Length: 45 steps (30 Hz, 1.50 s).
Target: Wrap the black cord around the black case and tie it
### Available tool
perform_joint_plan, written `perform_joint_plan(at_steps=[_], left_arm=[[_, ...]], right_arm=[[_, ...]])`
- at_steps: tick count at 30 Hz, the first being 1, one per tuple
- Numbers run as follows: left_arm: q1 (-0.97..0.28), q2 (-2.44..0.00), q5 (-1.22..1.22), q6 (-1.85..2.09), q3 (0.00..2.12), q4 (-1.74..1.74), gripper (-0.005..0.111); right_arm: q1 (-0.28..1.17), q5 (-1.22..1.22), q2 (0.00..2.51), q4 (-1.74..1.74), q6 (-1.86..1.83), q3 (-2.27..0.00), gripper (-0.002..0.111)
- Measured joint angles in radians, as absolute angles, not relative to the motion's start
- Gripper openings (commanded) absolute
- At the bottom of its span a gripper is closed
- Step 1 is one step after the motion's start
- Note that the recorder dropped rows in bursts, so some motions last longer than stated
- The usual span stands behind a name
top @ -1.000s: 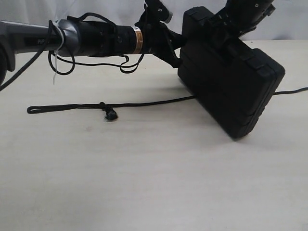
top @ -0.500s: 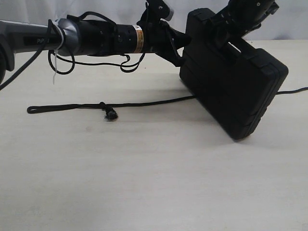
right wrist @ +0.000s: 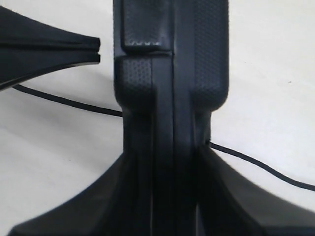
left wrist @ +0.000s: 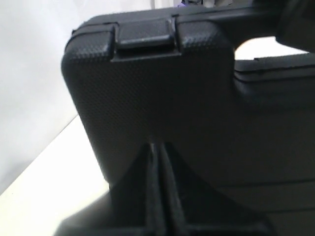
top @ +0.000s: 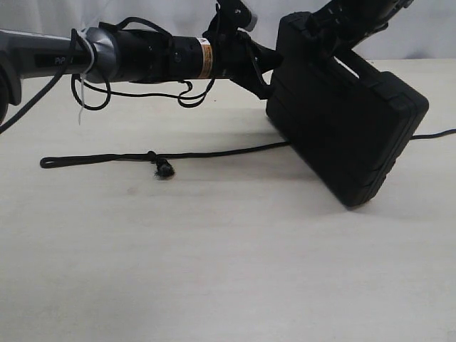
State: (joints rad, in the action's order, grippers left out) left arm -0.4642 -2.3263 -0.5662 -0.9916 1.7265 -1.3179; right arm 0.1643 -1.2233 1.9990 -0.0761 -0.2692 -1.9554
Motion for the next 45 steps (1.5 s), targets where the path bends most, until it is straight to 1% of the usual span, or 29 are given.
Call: perform_joint_plan(at_steps=[21,27,45], left_arm=[[-0.464,-2.326,-0.566,-0.994,1.726,-1.339,0.000],[-0.464,-2.326,-0.566,-1.007,1.726,-1.344,0.000],[-0.464,-2.326,-0.566,-1.015,1.726,-1.348,0.000]], right_arm=[[0.164,-1.223,1.985,-0.047,-0.269,-1.955,0.037],[0.164,-1.223,1.981,-0.058,-0.269,-1.895,0.037],[0.164,-1.223,1.963,-0.048,-0.271,-1.895,0.037]])
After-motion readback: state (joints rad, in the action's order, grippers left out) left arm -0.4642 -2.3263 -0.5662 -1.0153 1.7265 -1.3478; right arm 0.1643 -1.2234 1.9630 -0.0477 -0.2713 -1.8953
